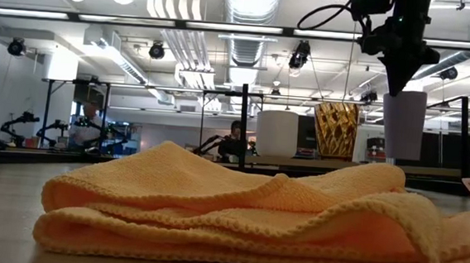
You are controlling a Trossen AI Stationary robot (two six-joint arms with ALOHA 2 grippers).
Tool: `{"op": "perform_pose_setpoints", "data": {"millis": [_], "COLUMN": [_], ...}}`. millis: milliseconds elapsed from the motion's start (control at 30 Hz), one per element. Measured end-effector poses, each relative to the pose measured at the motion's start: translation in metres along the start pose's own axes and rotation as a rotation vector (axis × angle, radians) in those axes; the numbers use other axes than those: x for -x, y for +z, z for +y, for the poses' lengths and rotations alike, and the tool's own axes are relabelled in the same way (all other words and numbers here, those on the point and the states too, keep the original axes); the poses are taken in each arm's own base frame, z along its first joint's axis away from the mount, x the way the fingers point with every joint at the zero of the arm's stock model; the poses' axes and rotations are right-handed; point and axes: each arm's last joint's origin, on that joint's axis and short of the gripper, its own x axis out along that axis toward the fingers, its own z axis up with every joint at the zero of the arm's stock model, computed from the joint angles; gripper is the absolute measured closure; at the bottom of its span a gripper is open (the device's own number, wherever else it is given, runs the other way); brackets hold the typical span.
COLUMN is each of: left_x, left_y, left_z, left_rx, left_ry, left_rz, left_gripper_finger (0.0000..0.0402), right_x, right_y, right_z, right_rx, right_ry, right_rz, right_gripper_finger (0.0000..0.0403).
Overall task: Stack small to large cups/mugs on shelf
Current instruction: Put the purple cup on the shelf
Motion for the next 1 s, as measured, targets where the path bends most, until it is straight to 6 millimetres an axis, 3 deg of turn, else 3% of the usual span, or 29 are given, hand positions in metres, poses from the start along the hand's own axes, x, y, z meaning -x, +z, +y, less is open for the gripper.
{"op": "perform_pose_setpoints", "data": {"millis": [733, 1000], "left_x": [0.0, 0.0], "left_y": [0.0, 0.0], "left_z": [0.0, 0.0], "left_rx": [0.0, -0.002], "left_ry": [-0.001, 0.0], "left_rz": [-0.003, -0.003], "left_gripper_finger": [0.034, 0.034], "right_x": [-0.025, -0.013], "right_y": [0.015, 0.011], "right_z": [0.012, 0.008], "right_rx": [0.083, 0.075], "right_ry": [-0.015, 0.007], "right_rz": [0.108, 0.063], "right_gripper_finger": [0.0394, 0.0394]}}
